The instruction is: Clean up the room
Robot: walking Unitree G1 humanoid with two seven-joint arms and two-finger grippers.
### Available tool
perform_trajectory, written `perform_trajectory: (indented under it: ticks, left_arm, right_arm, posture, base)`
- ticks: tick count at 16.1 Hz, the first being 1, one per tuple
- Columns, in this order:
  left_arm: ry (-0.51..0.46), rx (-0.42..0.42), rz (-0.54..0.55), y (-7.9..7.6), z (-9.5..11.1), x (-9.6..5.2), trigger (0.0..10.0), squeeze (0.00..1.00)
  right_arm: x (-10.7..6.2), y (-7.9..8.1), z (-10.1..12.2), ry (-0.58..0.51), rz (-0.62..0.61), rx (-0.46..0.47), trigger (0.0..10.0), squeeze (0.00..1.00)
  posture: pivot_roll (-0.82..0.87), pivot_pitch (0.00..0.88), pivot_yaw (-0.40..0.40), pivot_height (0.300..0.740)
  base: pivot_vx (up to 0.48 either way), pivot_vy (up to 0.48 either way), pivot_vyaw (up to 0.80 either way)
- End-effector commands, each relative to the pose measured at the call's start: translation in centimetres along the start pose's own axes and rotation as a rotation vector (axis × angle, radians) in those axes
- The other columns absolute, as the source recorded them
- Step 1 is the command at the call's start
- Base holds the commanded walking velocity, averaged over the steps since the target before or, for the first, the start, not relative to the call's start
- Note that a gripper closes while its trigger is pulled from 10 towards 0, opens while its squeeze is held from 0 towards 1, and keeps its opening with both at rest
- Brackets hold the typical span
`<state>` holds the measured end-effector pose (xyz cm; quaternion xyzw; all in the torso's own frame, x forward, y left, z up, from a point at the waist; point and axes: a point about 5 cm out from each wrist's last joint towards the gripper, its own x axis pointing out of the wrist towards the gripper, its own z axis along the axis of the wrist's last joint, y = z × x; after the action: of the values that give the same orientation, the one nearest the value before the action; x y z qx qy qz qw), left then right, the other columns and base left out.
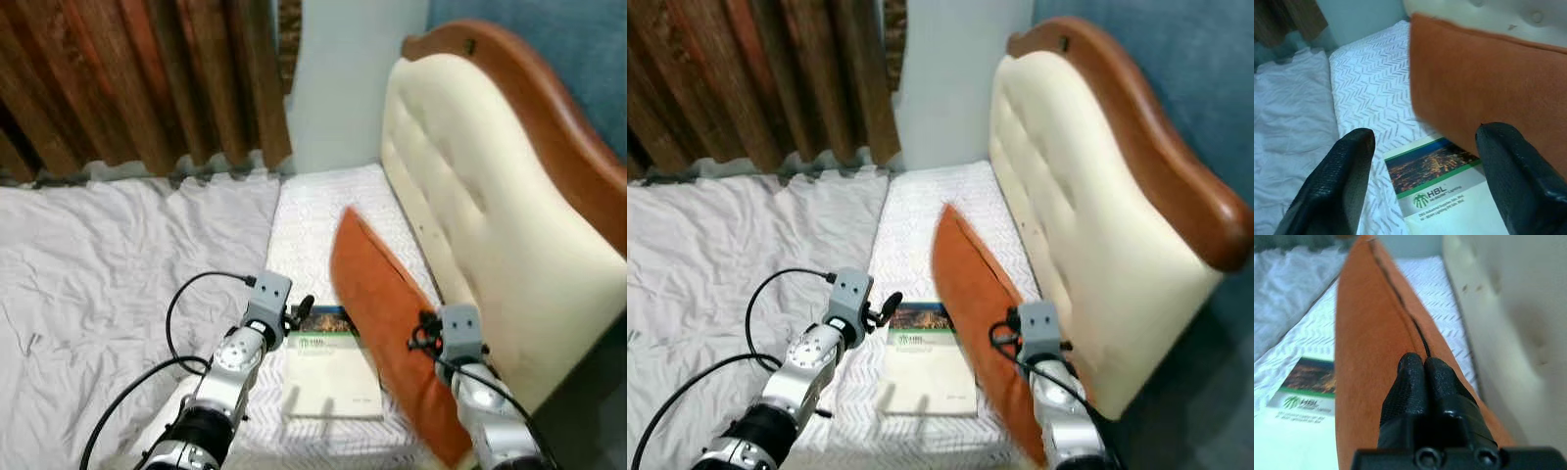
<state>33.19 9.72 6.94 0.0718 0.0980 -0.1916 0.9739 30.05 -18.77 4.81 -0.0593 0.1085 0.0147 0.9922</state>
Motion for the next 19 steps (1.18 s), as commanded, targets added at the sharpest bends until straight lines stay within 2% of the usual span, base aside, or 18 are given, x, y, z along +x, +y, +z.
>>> perform_trajectory:
  ticks: [1,2,3,4,6,7,9,11,12,13,14,16,17,19]
  left_arm:
    - [-0.008,0.015,-0.004,0.3,0.5,0.1,10.0,1.0]
    - [-0.017,0.023,-0.031,0.0,0.5,-0.2,10.0,0.12]
    - [-0.021,0.029,-0.043,-0.3,0.3,-0.4,10.0,0.0]
    - [-0.02,0.033,-0.07,-0.8,-0.1,-0.9,10.0,0.0]
    - [-0.017,0.036,-0.074,-1.0,-0.6,-1.5,10.0,0.0]
    - [-0.019,0.034,-0.075,-1.0,-0.8,-1.8,10.0,0.0]
    - [-0.024,0.035,-0.089,-1.4,-0.8,-2.4,10.0,0.0]
    - [-0.036,0.039,-0.097,-1.7,-0.7,-2.7,10.0,0.0]
    - [-0.059,0.045,-0.124,-2.1,-0.6,-3.1,10.0,0.0]
    - [-0.088,0.061,-0.18,-3.0,-0.7,-4.1,10.0,0.0]
    - [-0.105,0.096,-0.223,-3.7,-0.9,-5.4,10.0,0.0]
    - [-0.088,0.091,-0.297,-4.8,-1.5,-7.9,10.0,0.0]
    - [-0.084,0.084,-0.298,-4.9,-1.4,-8.5,10.0,0.0]
    - [-0.085,0.086,-0.298,-5.1,-1.3,-9.1,10.0,0.0]
  right_arm:
    - [0.8,-0.3,1.6,-0.069,-0.031,-0.019,10.0,0.0]
    - [1.3,-0.6,2.2,-0.086,-0.064,-0.036,10.0,0.0]
    - [1.6,-0.8,2.7,-0.1,-0.083,-0.042,10.0,0.0]
    - [2.4,-1.6,3.7,-0.117,-0.133,-0.04,10.0,0.0]
    - [3.3,-2.5,4.9,-0.13,-0.196,0.074,10.0,0.0]
    - [4.0,-3.5,5.4,-0.101,-0.269,0.317,10.0,0.0]
    - [5.0,-3.9,6.3,-0.07,-0.314,0.621,10.0,0.0]
    - [5.3,-4.2,6.6,-0.05,-0.344,0.715,10.0,0.0]
    - [5.4,-4.5,6.5,-0.041,-0.365,0.771,10.0,0.0]
    - [5.4,-5.0,6.5,-0.04,-0.38,0.791,10.0,0.0]
    - [5.3,-5.5,6.8,-0.053,-0.391,0.724,10.0,0.0]
    - [5.2,-6.7,7.8,-0.081,-0.461,0.631,10.0,0.0]
    - [5.1,-7.3,8.0,-0.093,-0.493,0.638,10.0,0.0]
    - [4.7,-8.7,7.6,-0.073,-0.587,0.768,10.0,0.0]
  posture:
    - [-0.09,0.066,0.069,0.74]
    - [-0.08,0.074,0.068,0.74]
    - [-0.07,0.084,0.069,0.74]
    - [-0.06,0.091,0.07,0.74]
    - [-0.04,0.1,0.066,0.74]
    - [-0.03,0.109,0.07,0.74]
    - [-0.02,0.112,0.071,0.74]
    - [-0.01,0.119,0.069,0.74]
    - [0.01,0.137,0.069,0.74]
    - [0.02,0.166,0.073,0.74]
    - [0.03,0.222,0.081,0.74]
    - [0.08,0.301,0.108,0.74]
    - [0.09,0.32,0.117,0.74]
    - [0.1,0.332,0.121,0.74]
  base:
    - [0.0,0.0,0.0]
    - [0.0,0.0,0.0]
    - [0.0,0.0,0.0]
    - [0.0,0.0,0.0]
    - [0.0,0.0,0.0]
    - [0.0,0.0,0.0]
    - [0.0,0.0,0.0]
    - [0.0,0.0,0.0]
    - [0.0,0.0,0.0]
    - [0.0,0.0,0.0]
    - [0.0,0.0,0.0]
    - [0.0,0.0,0.0]
    - [0.0,0.0,0.0]
    - [0.0,0.0,0.0]
